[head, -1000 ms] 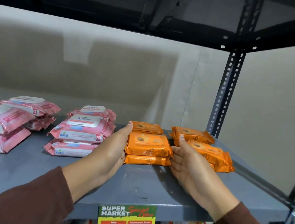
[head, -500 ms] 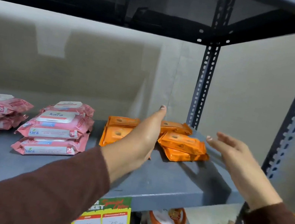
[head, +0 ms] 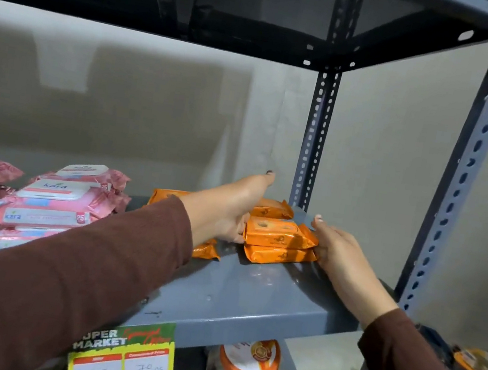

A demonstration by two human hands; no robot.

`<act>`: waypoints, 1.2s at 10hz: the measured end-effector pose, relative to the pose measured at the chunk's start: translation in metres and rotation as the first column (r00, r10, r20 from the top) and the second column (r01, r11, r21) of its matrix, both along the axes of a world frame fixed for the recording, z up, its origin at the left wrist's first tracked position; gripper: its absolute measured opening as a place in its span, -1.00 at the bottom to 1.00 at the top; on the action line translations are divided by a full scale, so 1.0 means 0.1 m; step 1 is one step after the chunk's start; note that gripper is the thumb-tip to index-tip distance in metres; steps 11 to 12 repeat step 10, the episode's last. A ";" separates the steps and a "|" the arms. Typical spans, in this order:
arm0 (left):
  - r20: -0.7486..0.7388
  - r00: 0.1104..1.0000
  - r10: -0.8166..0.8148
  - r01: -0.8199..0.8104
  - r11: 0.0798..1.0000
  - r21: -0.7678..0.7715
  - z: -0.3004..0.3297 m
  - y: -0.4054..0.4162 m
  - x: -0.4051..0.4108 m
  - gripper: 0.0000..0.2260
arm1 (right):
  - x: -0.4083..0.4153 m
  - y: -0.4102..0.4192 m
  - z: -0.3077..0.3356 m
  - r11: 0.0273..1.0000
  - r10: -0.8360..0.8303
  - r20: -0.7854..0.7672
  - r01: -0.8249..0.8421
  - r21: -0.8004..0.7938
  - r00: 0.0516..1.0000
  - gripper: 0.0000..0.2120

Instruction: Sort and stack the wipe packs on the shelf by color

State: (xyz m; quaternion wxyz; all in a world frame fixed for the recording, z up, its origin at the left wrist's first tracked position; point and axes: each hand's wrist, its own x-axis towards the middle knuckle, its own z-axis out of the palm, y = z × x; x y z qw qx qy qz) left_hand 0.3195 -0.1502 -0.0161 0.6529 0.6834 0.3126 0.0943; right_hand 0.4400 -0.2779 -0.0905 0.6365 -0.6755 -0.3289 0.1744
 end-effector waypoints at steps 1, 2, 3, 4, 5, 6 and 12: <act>-0.023 1.000 0.014 -0.013 1.000 0.006 -0.06 0.01 0.03 -0.23 | 0.05 0.03 0.03 0.998 -0.003 -0.061 0.006 0.055 0.998 -0.42; 0.027 0.999 0.024 -0.024 1.000 -0.010 -0.15 -0.04 0.03 -0.45 | 0.08 0.04 0.02 0.993 0.029 -0.177 -0.008 0.121 0.984 -0.44; 0.068 0.995 0.073 -0.070 0.996 -0.048 -0.25 -0.07 0.06 -0.44 | 0.09 0.04 0.02 0.984 0.100 -0.253 -0.058 0.167 0.962 -0.73; 0.080 0.994 0.074 -0.071 0.997 -0.032 -0.27 -0.07 0.06 -0.43 | 0.06 0.03 0.05 0.982 0.137 -0.233 -0.101 0.161 0.963 -0.75; 0.076 0.997 0.019 -0.017 0.999 -0.033 -0.32 -0.05 0.06 -0.48 | 0.07 0.02 0.07 0.979 0.168 -0.237 -0.134 0.154 0.957 -0.82; 0.099 0.995 0.009 -0.002 0.997 -0.075 -0.33 -0.08 0.02 -0.46 | 0.10 0.03 0.04 0.978 0.163 -0.256 -0.123 0.167 0.953 -0.81; 0.176 0.984 0.018 -0.063 0.965 0.256 -0.29 -0.33 -0.45 -0.24 | -0.21 -0.12 0.09 0.979 -0.148 0.184 0.119 0.163 0.972 -0.59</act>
